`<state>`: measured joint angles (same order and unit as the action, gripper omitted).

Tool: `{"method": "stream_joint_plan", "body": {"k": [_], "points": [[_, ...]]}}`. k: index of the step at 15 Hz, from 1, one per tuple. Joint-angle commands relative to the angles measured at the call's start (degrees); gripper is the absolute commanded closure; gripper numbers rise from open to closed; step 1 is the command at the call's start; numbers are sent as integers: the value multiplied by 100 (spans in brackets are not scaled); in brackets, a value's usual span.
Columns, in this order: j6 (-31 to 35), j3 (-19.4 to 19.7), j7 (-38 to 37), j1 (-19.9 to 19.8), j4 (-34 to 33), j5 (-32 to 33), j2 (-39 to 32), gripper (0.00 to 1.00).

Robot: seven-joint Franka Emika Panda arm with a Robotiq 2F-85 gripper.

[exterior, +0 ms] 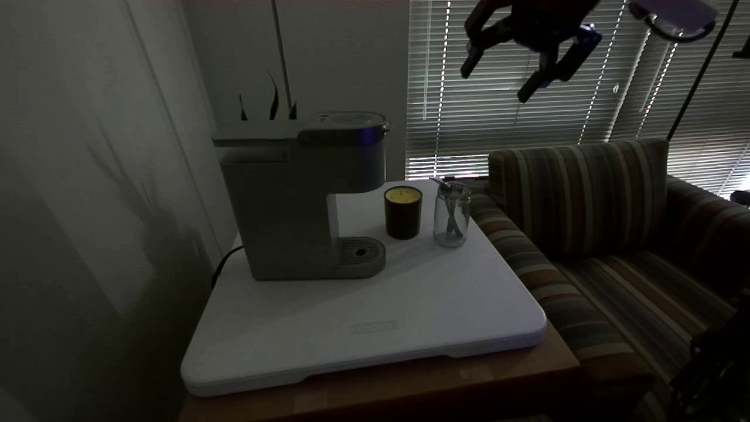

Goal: Open the coffee maker

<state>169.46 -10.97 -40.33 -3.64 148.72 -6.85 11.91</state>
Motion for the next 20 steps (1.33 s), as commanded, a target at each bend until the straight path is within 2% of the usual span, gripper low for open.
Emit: {"method": "stream_joint_plan", "body": {"k": [1,2,4,9,12,16,17,18,20], "points": [[205,142,254,203,-40,-352,-188,0],[326,289,542,417,-91,-663,-353,0],[398,411,673,600,-176,-813,-530,0],[675,371,564,608,-324,-728,-775,0],[956,369,506,668,-638,-878,-1139,0],[1015,404,377,631,-1136,-838,-1609,0],[1042,385,439,643,-1250,-1027,-1707,0],[1190,181,750,651,-1415,-1653,-1818,0],[1484,-485,1021,322,-1734,-2685,-1972,0]]}}
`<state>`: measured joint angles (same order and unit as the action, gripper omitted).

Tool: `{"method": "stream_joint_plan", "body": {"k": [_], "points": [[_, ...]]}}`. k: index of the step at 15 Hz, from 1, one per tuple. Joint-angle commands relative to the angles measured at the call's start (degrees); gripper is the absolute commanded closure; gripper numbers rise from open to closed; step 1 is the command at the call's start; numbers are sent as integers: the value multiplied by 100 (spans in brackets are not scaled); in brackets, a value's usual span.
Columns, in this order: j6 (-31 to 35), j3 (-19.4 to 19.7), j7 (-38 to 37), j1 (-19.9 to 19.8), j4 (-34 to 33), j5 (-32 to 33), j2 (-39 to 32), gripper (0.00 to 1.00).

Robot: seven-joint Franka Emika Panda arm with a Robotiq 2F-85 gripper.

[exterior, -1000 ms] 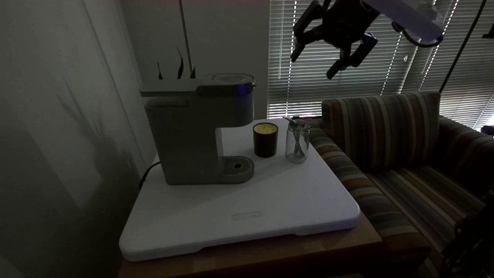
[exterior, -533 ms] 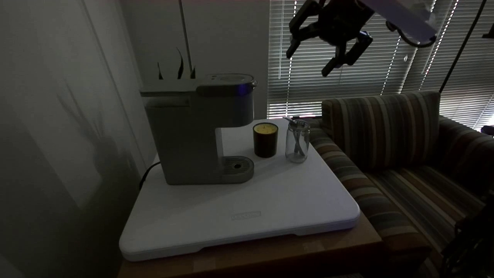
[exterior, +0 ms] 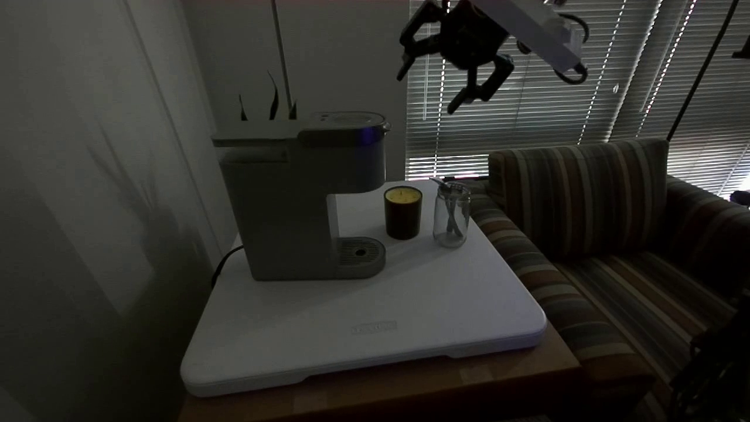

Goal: Open the coffee maker

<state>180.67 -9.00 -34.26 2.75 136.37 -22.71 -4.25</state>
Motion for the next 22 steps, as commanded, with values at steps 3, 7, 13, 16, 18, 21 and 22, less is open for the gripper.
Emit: {"method": "stream_joint_plan", "body": {"k": [3,7,13,16,18,21,22], "points": [[593,-1622,1161,-917,-928,-2327,-483,0],[510,-2473,2076,-1765,-1173,-3362,-424,0],[373,-2360,2263,-1898,-1001,-3301,-305,0],[267,-2350,2317,-1900,-1015,-3205,-401,0],[144,-2324,2367,-1959,-926,-3189,-369,0],[59,-2033,2237,-1981,-425,-3023,-123,0],[75,-1904,2195,-1970,-256,-2937,-60,0]]}}
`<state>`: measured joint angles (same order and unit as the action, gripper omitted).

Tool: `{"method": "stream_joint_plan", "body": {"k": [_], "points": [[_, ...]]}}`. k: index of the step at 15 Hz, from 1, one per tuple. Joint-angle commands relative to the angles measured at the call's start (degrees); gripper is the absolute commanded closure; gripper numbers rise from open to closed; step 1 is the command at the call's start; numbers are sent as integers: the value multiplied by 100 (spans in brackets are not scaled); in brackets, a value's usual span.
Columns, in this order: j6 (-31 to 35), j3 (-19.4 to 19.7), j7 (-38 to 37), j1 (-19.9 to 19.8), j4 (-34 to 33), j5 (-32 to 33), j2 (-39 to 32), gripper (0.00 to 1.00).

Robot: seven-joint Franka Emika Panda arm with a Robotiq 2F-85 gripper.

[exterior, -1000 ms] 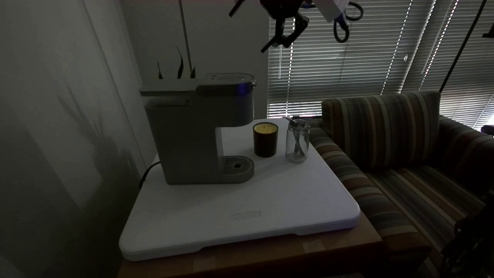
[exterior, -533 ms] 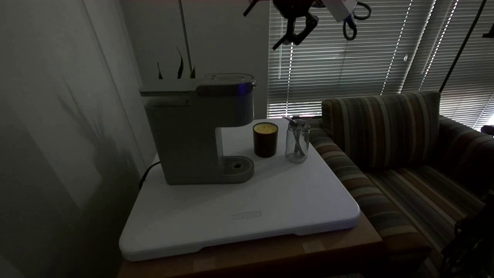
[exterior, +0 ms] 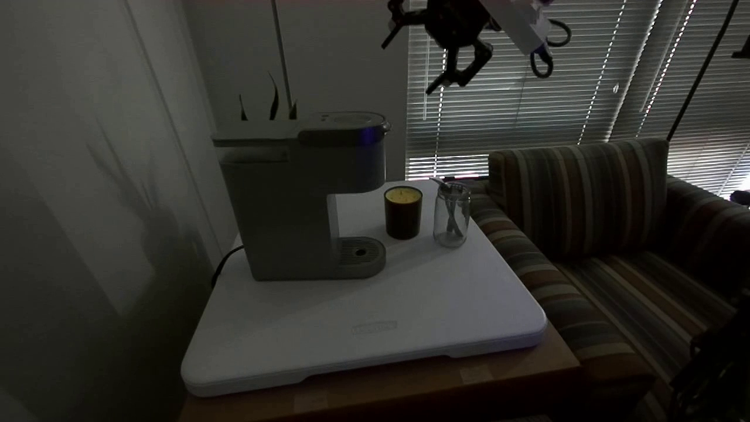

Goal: Open the coffee maker

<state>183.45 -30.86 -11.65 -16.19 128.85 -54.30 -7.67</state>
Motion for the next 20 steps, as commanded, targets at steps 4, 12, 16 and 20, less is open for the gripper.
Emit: {"method": "stream_joint_plan", "body": {"k": [4,12,16,20], "points": [[-280,735,-142,-100,964,407,424,22],[-224,347,36,-57,172,-472,-123,76],[-267,186,42,-74,-39,-408,-371,100],[-304,250,-45,-75,69,-290,-604,100]]}}
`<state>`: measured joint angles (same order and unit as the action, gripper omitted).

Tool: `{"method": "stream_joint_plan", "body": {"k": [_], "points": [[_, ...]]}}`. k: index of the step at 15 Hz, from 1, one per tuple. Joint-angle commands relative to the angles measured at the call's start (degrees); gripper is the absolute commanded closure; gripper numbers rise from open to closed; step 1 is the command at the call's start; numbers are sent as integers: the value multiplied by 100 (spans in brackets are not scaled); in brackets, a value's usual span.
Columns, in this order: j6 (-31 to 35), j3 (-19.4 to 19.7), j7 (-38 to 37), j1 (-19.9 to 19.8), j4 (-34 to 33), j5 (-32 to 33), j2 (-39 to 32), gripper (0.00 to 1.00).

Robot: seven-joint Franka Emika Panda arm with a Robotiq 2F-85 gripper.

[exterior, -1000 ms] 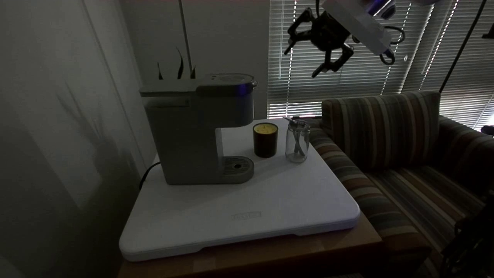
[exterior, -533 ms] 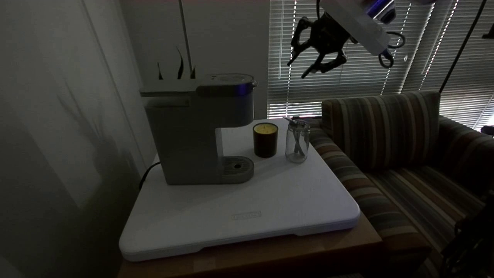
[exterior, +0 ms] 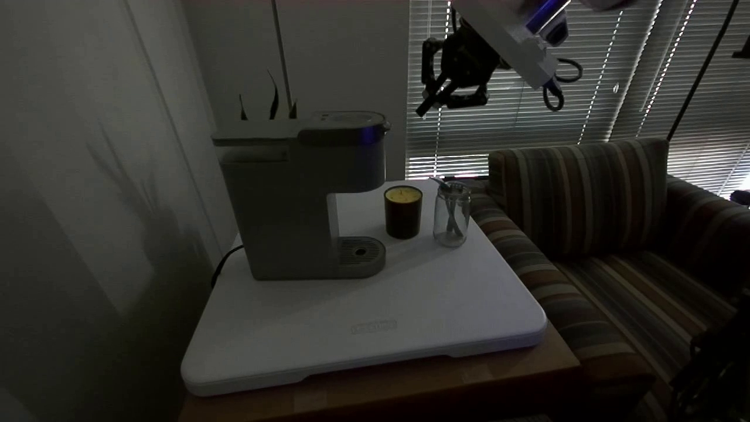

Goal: Open the coffee maker

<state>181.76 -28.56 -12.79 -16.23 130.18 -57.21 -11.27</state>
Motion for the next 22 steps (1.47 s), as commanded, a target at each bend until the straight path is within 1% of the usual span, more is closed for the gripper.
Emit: {"method": "stream_joint_plan", "body": {"k": [1,5,12,18,22], "points": [[-128,13,75,-78,-88,-3,-322,100],[-26,-221,181,-191,-462,-191,-681,100],[-14,-520,212,-339,-1043,-175,-1171,100],[34,-761,211,-604,-1138,-210,-1352,100],[12,-830,111,-735,-1030,-183,-1200,100]]}}
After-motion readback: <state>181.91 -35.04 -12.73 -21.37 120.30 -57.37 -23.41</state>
